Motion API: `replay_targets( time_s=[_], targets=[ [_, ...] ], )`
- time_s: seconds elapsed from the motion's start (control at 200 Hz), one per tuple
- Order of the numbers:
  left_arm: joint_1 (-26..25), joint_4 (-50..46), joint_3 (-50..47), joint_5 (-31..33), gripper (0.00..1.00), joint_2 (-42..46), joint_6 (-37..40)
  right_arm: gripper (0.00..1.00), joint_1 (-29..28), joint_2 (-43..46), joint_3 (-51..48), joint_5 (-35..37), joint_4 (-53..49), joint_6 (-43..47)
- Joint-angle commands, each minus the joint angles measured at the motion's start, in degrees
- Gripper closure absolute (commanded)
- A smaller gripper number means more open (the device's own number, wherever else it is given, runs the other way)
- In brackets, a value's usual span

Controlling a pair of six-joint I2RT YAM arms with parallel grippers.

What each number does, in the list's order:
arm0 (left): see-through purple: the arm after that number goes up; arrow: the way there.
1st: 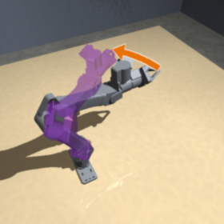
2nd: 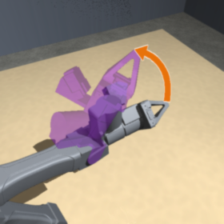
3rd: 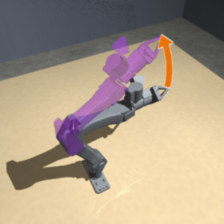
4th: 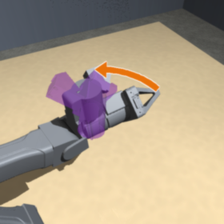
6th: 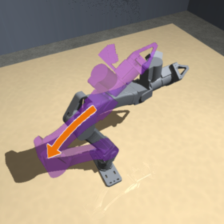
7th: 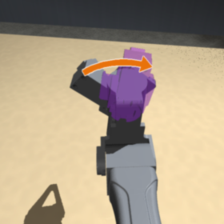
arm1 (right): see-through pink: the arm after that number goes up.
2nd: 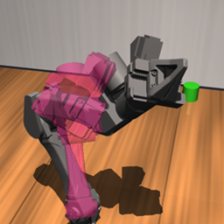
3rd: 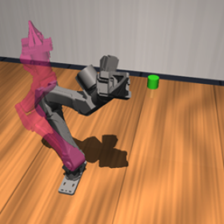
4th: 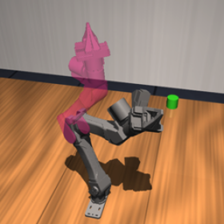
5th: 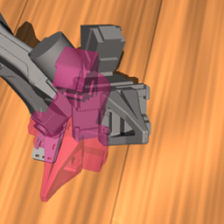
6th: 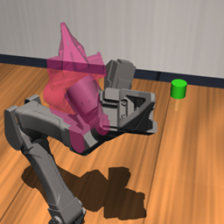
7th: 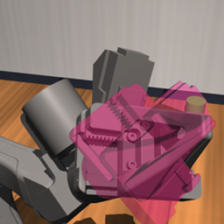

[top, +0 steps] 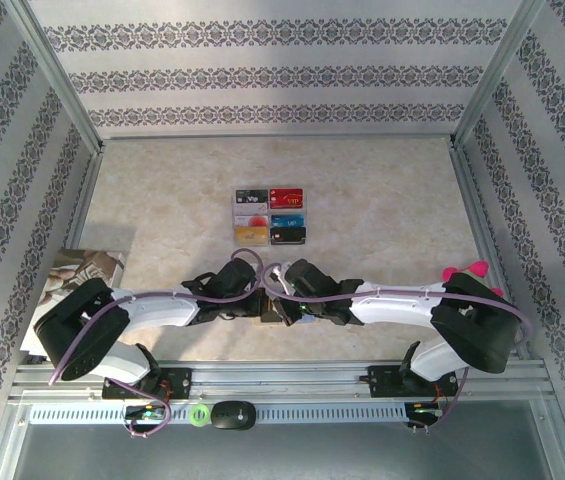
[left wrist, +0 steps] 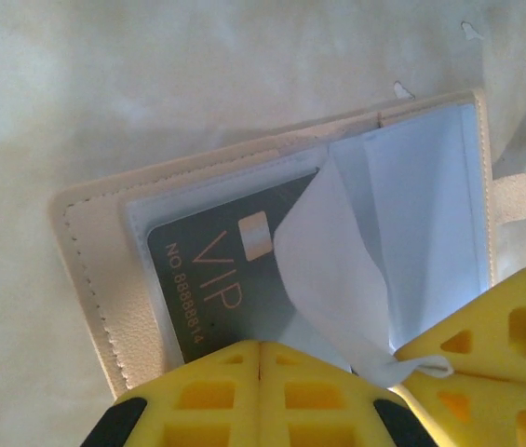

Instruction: Take the credit cards out of the card holder

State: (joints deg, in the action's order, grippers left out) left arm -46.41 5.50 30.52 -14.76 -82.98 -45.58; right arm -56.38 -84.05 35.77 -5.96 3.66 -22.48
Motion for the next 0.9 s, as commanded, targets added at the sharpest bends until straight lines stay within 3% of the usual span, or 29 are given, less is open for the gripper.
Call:
replay_targets(
  time_s=[0.0, 0.105, 0.335, 0.53, 0.63, 0.744, 0.894],
  targets=[
    [-0.61, -3.68, 0.46, -0.18, 1.00, -1.39, -1.17, 1.00, -0.05, 2.31, -1.21, 3.93, -1.27, -3.44],
    [-0.61, -3.73, 0.00, -0.56, 1.00, -1.05, -1.18, 1.00, 0.04, 4.93, -2.42, 9.72, -6.09, -7.02],
    [-0.61, -2.55, -0.86, -1.14, 1.00, -1.35, -1.53, 0.85, 0.13, 9.48, -4.37, 20.46, -18.07, -15.22],
    [-0.61, -3.52, 0.47, -1.68, 1.00, -1.04, -0.32, 0.65, 0.22, 16.46, -4.96, 22.68, -19.08, -17.34],
    [-0.61, -3.44, 0.72, -1.66, 0.97, -0.01, 0.05, 0.64, 0.31, 21.31, -5.01, 23.11, -18.83, -15.49],
    [-0.61, -3.12, 0.68, -1.20, 0.90, 2.01, 0.41, 0.66, 1.33, 25.91, -6.31, 18.91, -14.05, -11.40],
    [-0.62, -3.30, 0.61, -0.49, 0.90, 2.48, 0.62, 0.76, 6.24, 20.54, -2.66, 0.08, -10.80, -9.21]
  ],
)
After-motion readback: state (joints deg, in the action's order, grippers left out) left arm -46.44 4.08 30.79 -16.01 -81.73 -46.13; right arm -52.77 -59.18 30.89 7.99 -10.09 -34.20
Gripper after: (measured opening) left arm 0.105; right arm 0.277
